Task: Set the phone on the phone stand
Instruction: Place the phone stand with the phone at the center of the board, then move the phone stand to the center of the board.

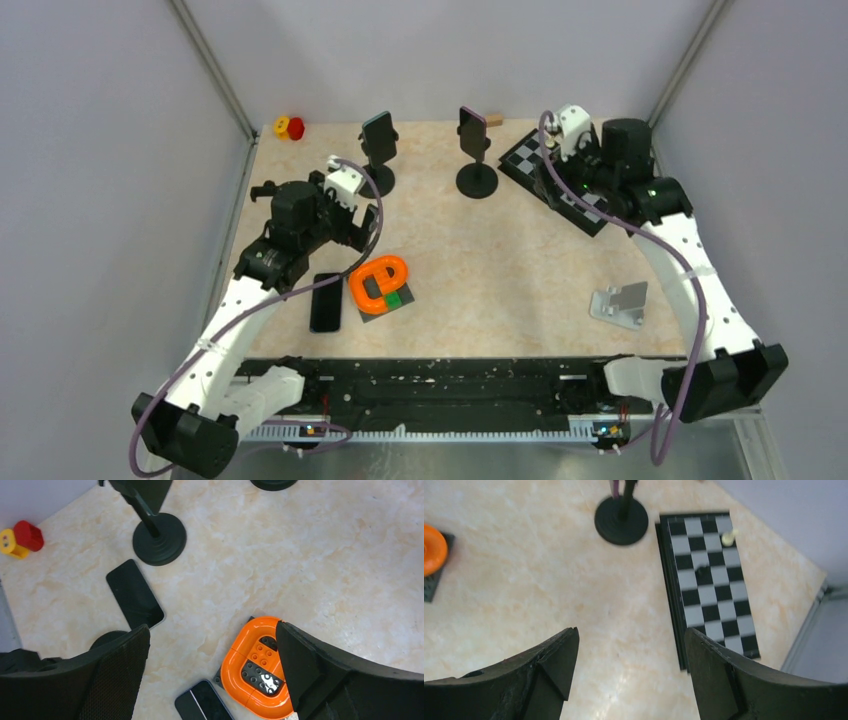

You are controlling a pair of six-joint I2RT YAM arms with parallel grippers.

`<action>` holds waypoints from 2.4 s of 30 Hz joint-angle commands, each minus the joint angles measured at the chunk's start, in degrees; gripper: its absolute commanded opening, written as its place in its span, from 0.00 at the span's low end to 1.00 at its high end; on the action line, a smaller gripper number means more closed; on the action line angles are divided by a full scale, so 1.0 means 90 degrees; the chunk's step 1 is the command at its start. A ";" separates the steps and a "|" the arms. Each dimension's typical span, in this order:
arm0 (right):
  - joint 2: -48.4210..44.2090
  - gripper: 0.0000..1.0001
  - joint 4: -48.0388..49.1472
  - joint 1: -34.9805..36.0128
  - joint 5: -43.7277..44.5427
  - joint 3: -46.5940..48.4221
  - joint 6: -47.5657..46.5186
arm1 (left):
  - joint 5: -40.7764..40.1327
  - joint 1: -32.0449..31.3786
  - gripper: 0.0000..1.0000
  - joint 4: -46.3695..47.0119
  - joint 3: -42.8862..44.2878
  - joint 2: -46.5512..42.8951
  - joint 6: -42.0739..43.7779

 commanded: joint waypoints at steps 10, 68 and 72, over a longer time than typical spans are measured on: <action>-0.1869 0.80 -0.2450 -0.2187 0.0973 -0.2287 -0.1308 | 0.1478 0.0008 0.99 0.0143 -0.0464 0.0305 0.0353; 0.0148 0.00 -0.1336 -0.1091 -0.0619 -0.2939 -0.1110 | 0.1813 -0.0004 0.99 -0.0123 -0.0341 0.0906 0.0526; 0.0812 0.00 -0.0787 -0.0314 -0.0256 -0.2567 -0.0661 | 0.1772 -0.0002 0.99 -0.0133 -0.0326 0.0925 0.0532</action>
